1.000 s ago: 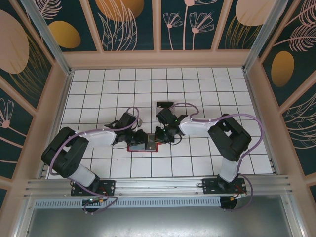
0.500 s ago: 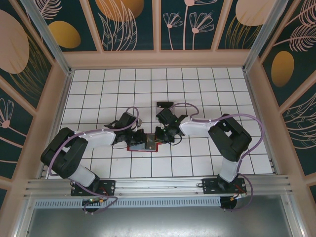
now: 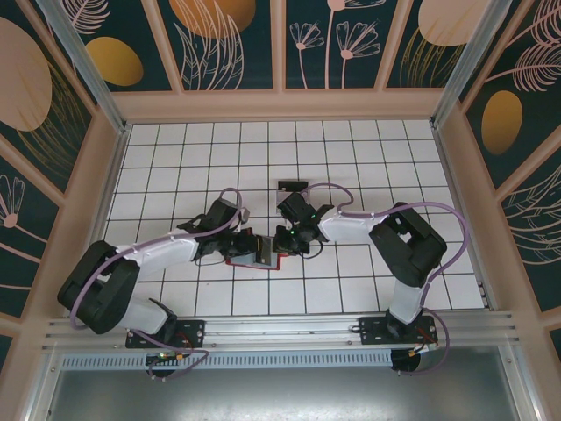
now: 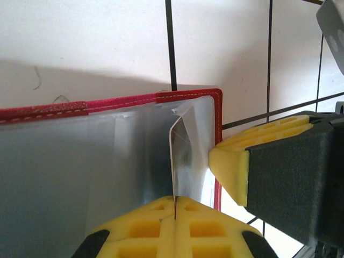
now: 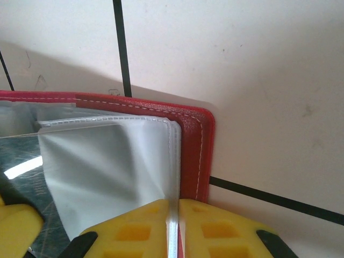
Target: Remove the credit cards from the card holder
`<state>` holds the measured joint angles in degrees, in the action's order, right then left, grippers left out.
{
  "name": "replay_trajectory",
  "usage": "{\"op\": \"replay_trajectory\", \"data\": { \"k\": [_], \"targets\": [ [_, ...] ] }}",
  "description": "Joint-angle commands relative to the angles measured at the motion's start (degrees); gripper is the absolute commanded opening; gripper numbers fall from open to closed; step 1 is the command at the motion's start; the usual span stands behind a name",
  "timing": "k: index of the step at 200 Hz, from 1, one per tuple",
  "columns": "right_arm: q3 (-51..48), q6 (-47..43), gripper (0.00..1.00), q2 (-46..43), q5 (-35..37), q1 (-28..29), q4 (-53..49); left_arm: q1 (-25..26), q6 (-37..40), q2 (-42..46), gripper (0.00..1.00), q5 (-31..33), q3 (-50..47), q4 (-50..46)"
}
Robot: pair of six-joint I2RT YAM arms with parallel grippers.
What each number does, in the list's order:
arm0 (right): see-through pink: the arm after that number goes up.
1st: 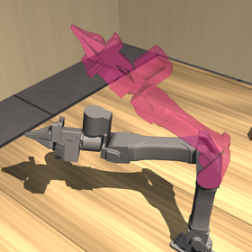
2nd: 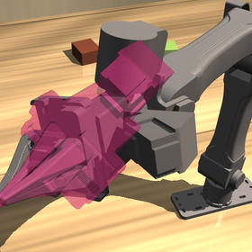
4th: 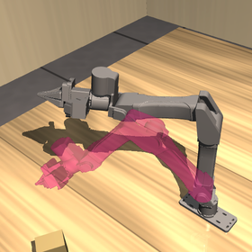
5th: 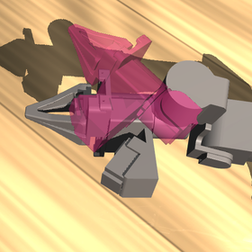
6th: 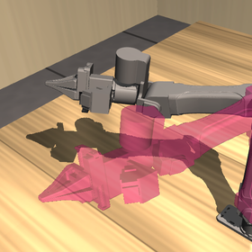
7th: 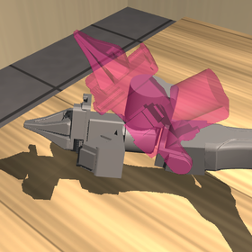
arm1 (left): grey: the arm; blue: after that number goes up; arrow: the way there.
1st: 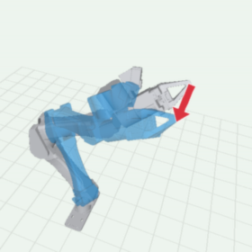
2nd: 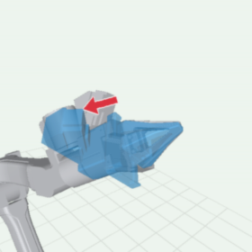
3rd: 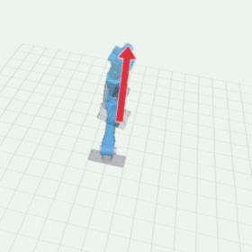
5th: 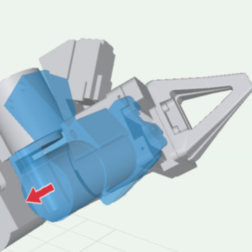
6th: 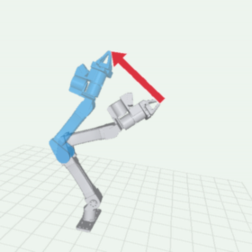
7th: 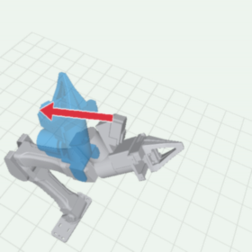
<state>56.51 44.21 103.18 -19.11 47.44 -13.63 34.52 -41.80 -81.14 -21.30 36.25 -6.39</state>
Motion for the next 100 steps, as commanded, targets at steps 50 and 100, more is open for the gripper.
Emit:
{"op": "replay_trajectory", "data": {
  "k": [50,100],
  "targets": [
    [-1.1,-0.9,0.14,0.5,5.3,-0.6,-5.1,0.3,7.5,6.3,0.0,6.1,3.3,-12.0],
    [0.5,-1.5,0.15,-2.1,5.2,-0.7,-5.8,0.2,19.6,7.4,0.0,5.4,9.6,-15.3]
  ]
}}
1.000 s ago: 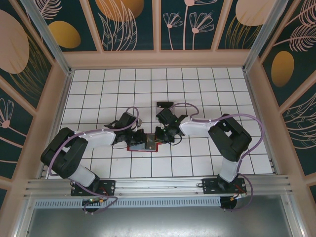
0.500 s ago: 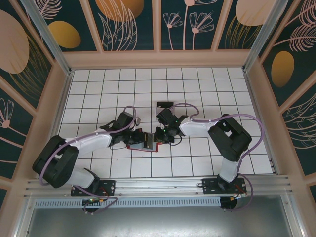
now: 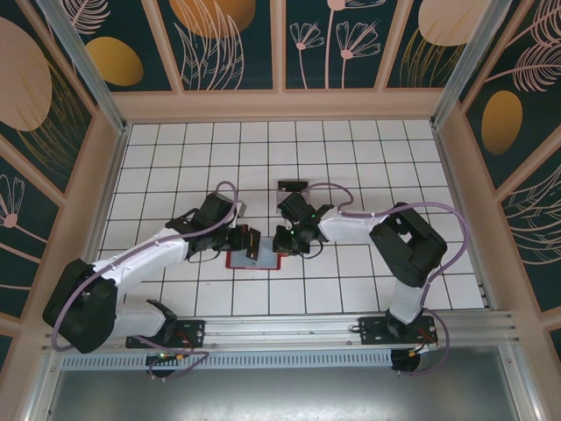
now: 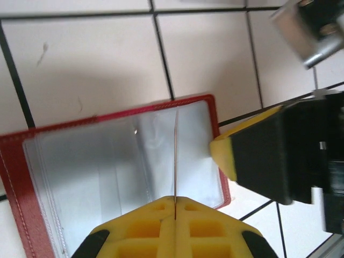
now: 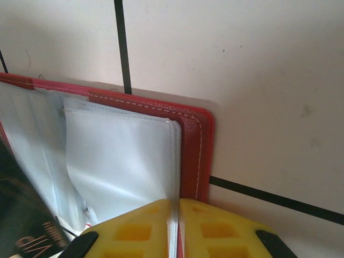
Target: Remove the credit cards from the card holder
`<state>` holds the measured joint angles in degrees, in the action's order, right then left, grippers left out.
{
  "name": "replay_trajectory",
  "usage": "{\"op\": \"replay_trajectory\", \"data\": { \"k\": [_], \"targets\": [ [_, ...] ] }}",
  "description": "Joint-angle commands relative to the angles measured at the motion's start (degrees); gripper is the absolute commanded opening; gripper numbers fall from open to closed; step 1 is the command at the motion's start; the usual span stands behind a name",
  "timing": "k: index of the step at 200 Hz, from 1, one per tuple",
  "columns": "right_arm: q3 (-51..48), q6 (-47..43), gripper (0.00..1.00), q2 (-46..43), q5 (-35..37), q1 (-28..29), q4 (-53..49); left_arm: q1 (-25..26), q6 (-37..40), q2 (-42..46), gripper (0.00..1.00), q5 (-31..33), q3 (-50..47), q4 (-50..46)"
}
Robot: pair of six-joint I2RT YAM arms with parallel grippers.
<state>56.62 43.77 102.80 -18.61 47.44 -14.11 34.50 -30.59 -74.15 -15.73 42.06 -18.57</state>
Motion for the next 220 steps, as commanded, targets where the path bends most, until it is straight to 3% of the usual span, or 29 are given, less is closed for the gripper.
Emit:
{"op": "replay_trajectory", "data": {
  "k": [1,74,166,220],
  "targets": [
    [0.4,-1.1,0.15,-1.8,4.7,-0.7,-5.3,0.2,8.8,0.4,0.0,-0.2,3.9,-3.1],
    [-0.1,-1.7,0.2,-11.8,5.7,-3.2,-6.1,0.3,34.7,-8.4,0.0,-1.0,16.7,-7.6],
    [-3.9,-7.7,0.21,-25.4,10.3,-19.7,-13.8,0.3,64.5,-28.6,0.0,3.5,43.3,-21.5],
    [-5.7,-9.1,0.21,-28.8,10.2,-24.0,-15.2,0.3,77.8,-40.0,0.0,3.8,61.4,-30.3]
  ]
}}
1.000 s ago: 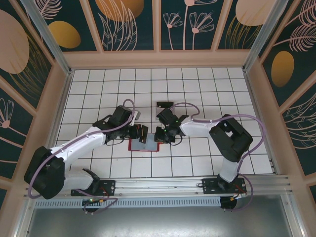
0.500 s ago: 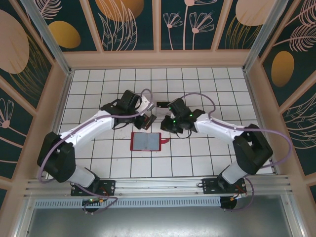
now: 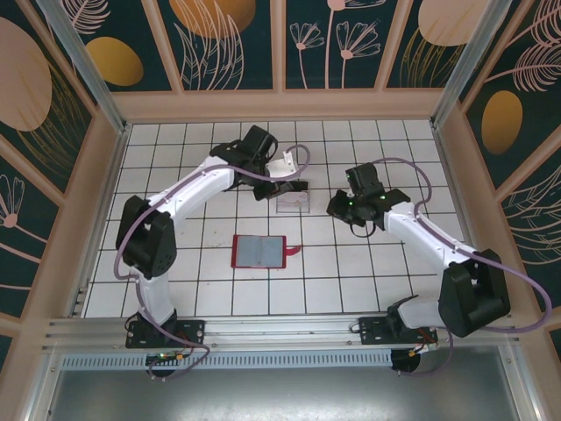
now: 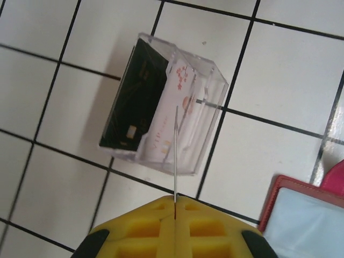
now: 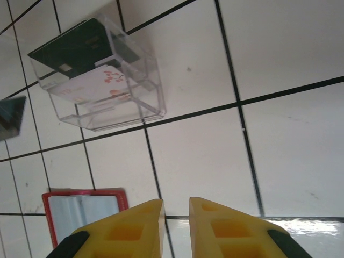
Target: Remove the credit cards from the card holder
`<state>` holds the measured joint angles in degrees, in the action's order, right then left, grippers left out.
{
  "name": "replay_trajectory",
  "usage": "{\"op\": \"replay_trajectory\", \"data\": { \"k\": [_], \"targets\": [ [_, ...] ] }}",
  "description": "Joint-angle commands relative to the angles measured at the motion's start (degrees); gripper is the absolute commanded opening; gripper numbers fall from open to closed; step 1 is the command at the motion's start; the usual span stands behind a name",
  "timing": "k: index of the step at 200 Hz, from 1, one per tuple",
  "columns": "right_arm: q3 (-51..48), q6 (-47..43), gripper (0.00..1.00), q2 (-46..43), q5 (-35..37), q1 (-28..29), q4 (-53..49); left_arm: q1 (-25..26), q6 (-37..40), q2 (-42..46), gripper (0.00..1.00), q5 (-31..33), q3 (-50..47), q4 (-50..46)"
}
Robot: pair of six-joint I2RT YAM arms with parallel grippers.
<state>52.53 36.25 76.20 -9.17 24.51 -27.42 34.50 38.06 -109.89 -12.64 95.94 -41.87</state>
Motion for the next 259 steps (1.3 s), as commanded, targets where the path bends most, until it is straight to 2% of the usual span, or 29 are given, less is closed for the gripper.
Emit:
{"op": "replay_trajectory", "data": {
  "k": [1,40,71,224,246,259],
  "targets": [
    [-1.6,-1.6,0.21,-2.2,0.8,-1.1,-1.9,0.2,9.3,-4.4,0.0,0.8,8.0,-7.2],
    [-3.2,-1.5,0.21,-4.3,0.4,-2.3,-2.1,0.3,14.2,-14.8,0.0,-0.4,24.8,-17.6],
    [-4.4,-1.4,0.21,-5.9,-0.1,-3.5,-2.5,0.3,15.5,-19.0,0.0,-2.2,31.1,-19.9],
    [-6.6,-1.3,0.2,-6.8,-2.2,-5.4,-1.4,1.4,16.6,-25.3,0.0,-0.4,31.6,-14.2],
    [-6.7,-1.4,0.2,-6.9,-2.4,-5.4,-1.6,2.0,15.8,-26.4,0.0,2.4,32.0,-13.4],
    [-6.9,-1.4,0.2,-7.3,-2.2,-5.4,-1.6,2.3,15.1,-27.2,0.04,4.3,32.7,-13.6]
  ]
}}
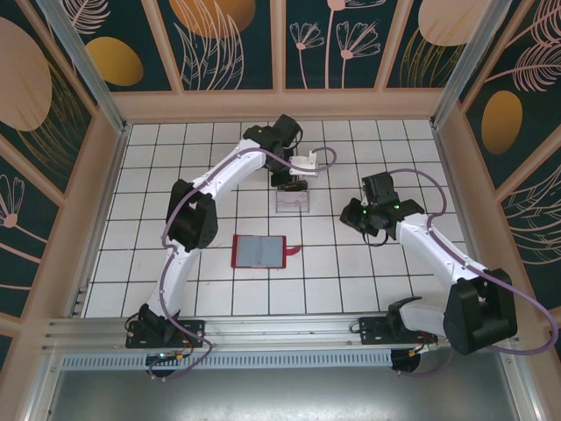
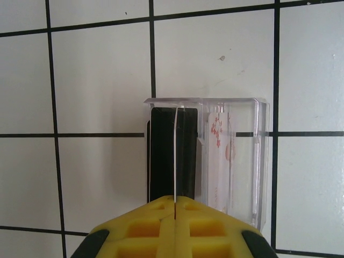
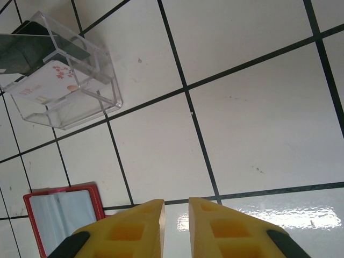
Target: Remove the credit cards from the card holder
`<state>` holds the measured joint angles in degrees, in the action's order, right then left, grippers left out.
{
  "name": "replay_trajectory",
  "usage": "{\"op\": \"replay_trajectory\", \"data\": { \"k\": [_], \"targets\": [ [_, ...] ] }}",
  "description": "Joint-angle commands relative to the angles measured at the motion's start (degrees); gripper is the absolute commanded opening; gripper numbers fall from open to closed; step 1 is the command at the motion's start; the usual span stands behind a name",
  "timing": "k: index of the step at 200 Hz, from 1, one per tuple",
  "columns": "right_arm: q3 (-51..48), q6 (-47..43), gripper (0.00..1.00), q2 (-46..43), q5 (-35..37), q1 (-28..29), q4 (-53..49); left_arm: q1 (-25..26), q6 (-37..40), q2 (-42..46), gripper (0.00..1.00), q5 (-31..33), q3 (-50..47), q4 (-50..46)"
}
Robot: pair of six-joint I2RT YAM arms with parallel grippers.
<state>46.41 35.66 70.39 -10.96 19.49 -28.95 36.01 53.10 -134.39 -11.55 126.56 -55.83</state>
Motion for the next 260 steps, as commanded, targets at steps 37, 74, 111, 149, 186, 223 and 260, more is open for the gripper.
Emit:
{"op": "replay_trajectory", "data": {
  "k": [37,74,111,149,186,223,260],
  "targets": [
    [-0.2,-1.2,0.2,-1.0,-0.4,-0.4,-0.4,1.0,-0.5,-2.2,0.22,4.5,2.5,0.5],
    [0.5,-1.8,0.2,-0.2,0.9,-0.4,-0.1,0.9,-1.3,0.2,0.34,6.0,2.3,3.0],
    [3.0,-5.0,0.22,1.8,5.5,-0.4,-0.4,0.8,-5.2,5.6,0.4,8.6,-2.0,11.4],
    [4.4,-11.9,0.39,5.0,13.2,-1.4,3.6,-1.3,-18.3,17.1,0.81,12.5,-19.1,29.2],
    [5.6,-17.3,0.92,10.1,21.3,-4.9,9.9,-3.6,-29.4,33.3,0.99,19.4,-46.6,50.3],
    [2.8,-20.6,0.99,14.0,24.7,-10.1,20.5,-10.5,-44.8,45.9,0.98,30.6,-67.6,61.2],
    [-7.1,-26.6,0.97,13.3,30.5,-12.9,40.6,-20.0,-54.2,55.8,0.97,36.4,-86.8,71.6]
  ]
}}
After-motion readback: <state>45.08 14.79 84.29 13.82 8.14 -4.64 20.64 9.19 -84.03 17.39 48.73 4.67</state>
